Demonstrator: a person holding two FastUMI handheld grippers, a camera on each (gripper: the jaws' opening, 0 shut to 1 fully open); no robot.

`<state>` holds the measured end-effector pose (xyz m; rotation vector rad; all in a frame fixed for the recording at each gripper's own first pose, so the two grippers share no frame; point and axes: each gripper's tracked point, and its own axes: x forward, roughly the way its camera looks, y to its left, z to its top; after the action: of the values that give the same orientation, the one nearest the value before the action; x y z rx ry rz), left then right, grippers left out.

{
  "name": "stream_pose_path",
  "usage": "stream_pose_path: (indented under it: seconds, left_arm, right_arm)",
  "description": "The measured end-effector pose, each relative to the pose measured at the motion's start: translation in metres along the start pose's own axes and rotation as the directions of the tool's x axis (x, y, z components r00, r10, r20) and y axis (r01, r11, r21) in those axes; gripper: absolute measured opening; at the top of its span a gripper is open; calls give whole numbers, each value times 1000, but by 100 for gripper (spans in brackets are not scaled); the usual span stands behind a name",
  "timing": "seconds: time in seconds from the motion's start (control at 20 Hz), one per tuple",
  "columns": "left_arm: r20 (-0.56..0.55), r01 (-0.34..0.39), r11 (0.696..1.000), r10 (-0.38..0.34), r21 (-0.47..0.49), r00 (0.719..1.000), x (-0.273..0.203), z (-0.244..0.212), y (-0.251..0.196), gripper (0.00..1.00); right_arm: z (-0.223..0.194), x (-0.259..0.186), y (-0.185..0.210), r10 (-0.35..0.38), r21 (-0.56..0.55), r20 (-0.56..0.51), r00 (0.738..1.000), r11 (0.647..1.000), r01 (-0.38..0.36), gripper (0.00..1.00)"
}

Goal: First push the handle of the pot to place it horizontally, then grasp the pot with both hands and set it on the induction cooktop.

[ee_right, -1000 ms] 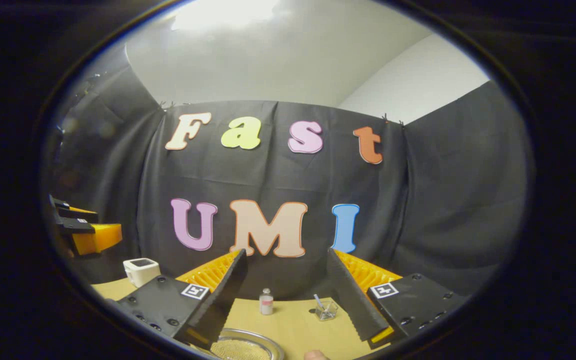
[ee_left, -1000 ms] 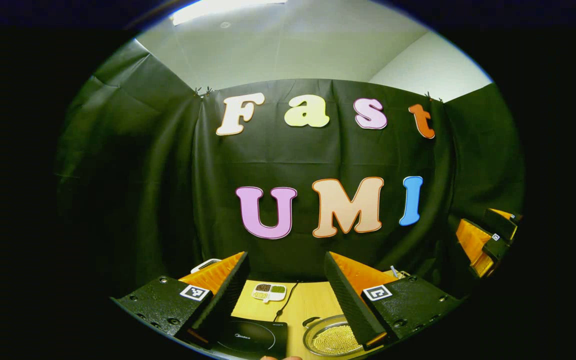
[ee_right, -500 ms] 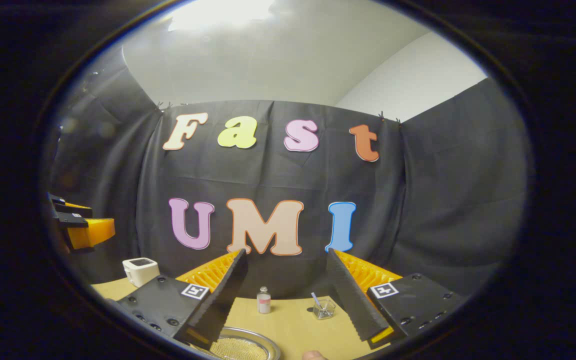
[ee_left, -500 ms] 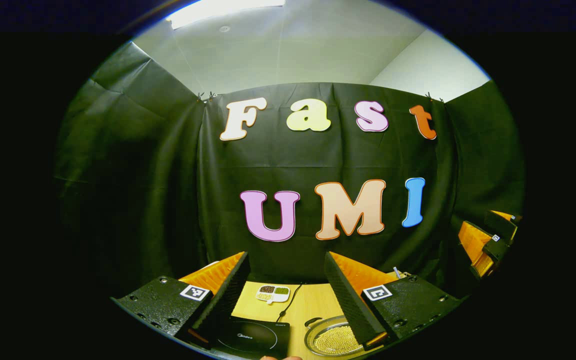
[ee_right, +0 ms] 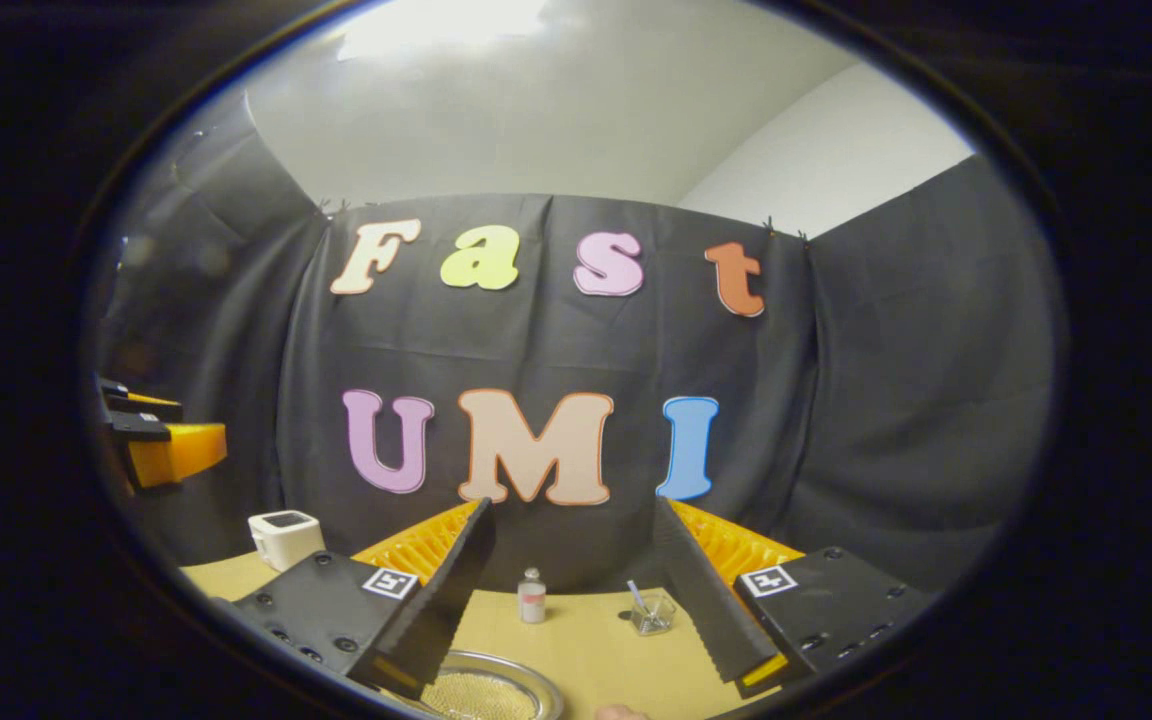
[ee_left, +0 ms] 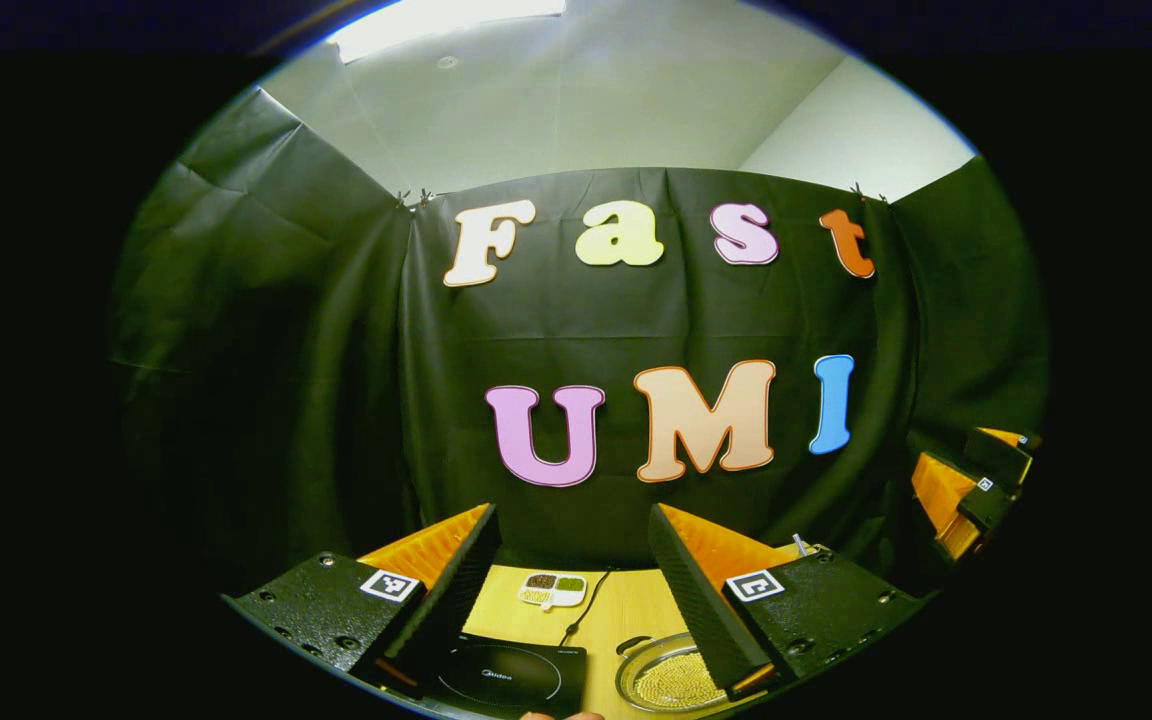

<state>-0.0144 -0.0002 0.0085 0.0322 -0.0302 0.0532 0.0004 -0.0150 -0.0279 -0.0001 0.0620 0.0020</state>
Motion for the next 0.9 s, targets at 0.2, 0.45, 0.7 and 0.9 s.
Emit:
stream_pose_path:
  seconds: [0.2,0.45,0.7,0.9]
  left_arm:
    - [1,-16,1000,16,6,1000,0,0,3,93]
    - [-2,-33,999,33,11,999,-1,-2,7,93]
    - [-10,-43,999,44,13,999,1,-6,11,96]
    - [-12,-51,999,51,19,999,2,-6,12,93]
  right_arm:
    - [-29,4,-3,-6,-7,-79,997,1000,5,99]
    - [-53,4,-2,2,-14,-125,992,1000,-4,99]
    - [-79,2,5,27,-41,-188,982,999,-35,94]
    - [-96,-3,11,45,-43,-253,966,997,-58,39]
